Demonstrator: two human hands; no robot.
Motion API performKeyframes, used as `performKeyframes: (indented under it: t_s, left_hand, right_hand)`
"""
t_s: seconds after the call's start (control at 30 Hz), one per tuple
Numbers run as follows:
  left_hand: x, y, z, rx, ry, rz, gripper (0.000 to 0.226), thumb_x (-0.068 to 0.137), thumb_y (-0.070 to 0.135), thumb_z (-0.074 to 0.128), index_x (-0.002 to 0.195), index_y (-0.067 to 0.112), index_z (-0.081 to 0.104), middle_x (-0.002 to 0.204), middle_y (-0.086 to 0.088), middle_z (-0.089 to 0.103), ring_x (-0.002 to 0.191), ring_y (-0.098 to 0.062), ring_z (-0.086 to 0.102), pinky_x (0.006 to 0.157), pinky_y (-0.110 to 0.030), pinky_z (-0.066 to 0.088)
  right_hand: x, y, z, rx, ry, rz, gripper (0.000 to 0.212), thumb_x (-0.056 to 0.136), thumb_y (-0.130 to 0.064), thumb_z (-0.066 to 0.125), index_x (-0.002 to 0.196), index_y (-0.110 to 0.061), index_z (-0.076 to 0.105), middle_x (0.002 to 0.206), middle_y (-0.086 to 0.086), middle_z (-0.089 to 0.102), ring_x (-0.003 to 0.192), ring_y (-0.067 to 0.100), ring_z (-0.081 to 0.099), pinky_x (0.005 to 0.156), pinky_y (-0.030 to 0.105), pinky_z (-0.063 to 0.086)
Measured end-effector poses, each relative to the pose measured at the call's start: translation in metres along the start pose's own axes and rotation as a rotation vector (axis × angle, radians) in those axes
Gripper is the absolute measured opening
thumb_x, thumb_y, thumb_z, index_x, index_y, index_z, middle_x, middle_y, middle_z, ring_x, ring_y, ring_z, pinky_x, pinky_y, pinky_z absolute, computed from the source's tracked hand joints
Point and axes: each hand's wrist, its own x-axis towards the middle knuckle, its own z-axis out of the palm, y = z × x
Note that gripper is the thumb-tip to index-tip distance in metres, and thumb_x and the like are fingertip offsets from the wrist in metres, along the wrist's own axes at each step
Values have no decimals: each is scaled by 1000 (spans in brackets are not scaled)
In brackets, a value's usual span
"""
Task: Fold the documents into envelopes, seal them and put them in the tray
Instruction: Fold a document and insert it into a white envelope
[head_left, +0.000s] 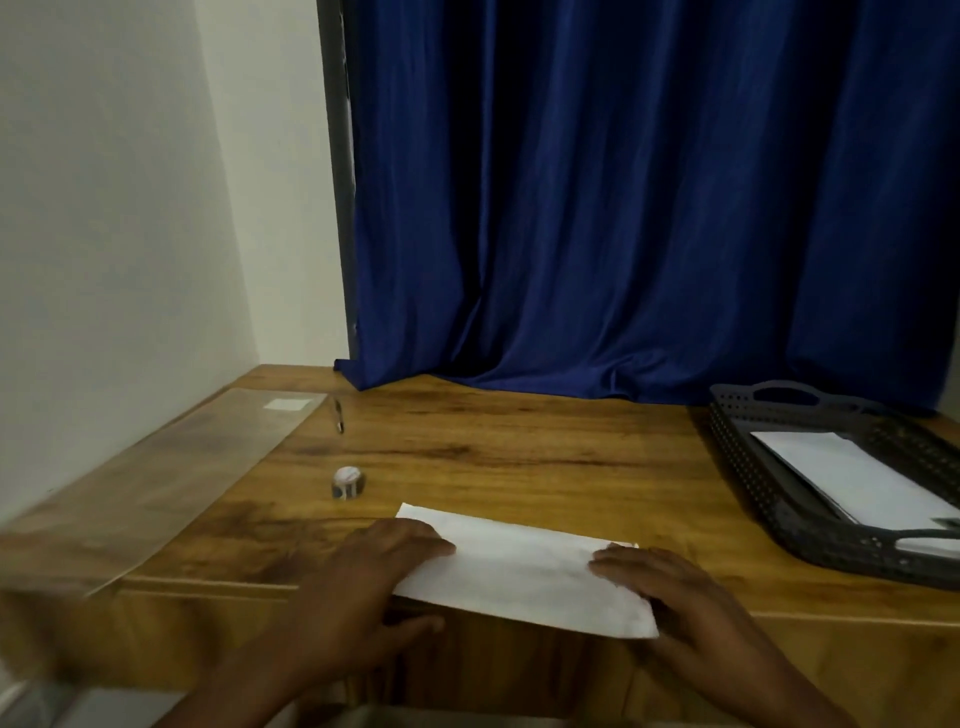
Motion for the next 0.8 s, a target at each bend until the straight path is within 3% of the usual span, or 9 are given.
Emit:
performKeyframes:
  t_s: [0.1,0.23,0.3,0.37,0.43,0.5,0.63,0.73,0.8]
  left_hand:
    - [-1,-9,-15,-206,108,-73,44,80,58,69,122,55,62,126,32,60,119,9,54,99,-23,48]
    - [21,4,-31,-585,311,-198,17,86,36,79,102,33,75,101,13,76,94,-8,72,78,-28,60]
    - [41,11,-35,-808,433,-299,27,84,21,78,109,23,70,99,9,78,92,-12,75,71,-26,61]
    - [63,8,-34,-859,526,-362,40,85,16,78,120,23,60,97,2,79,89,-11,75,66,-21,59]
    - [79,-1,-26,-802,528,-421,56,87,23,78,132,34,47,103,3,76,87,-4,73,70,-21,58]
    - [85,-10,-13,-642,471,-479,68,88,36,77,143,39,38,114,6,71,97,-4,68,89,-28,53]
    - [79,-11,16,-302,433,-408,69,93,38,69,151,22,35,81,9,61,77,-4,60,67,-19,43]
    - [77,-20,24,-152,463,-358,68,92,41,69,150,21,39,127,-5,57,104,-21,63,80,-33,52]
    - [75,-19,26,29,456,-368,67,88,48,70,146,25,45,137,-5,46,101,-24,64,67,-32,49]
  right_hand:
    - [1,0,-6,334,87,51,38,91,-7,71,114,-36,75,126,-13,63,121,9,60,96,31,52]
    - [28,-17,-20,597,323,199,22,90,-11,69,91,-31,80,92,-1,74,88,13,70,71,26,55]
    - [47,-24,-23,804,413,325,23,91,-5,66,99,-25,76,92,-3,79,84,12,75,65,21,57]
    - [65,-22,-21,930,467,431,31,91,-6,69,118,-20,64,98,2,79,90,20,76,70,32,63]
    - [78,-13,-14,853,483,511,43,89,-15,74,126,-28,56,93,7,78,86,22,76,68,34,62]
    - [85,1,-2,646,467,586,48,88,-22,77,131,-27,55,87,1,72,81,17,72,64,25,55]
    - [87,11,11,65,365,571,47,93,-38,68,136,-25,55,85,-10,66,79,9,64,69,26,49]
    - [86,11,14,-149,310,524,45,93,-42,65,134,-23,59,112,-2,71,97,16,67,77,28,51]
    - [85,13,18,-244,270,502,44,92,-45,64,132,-27,60,122,-1,66,98,16,66,78,30,54]
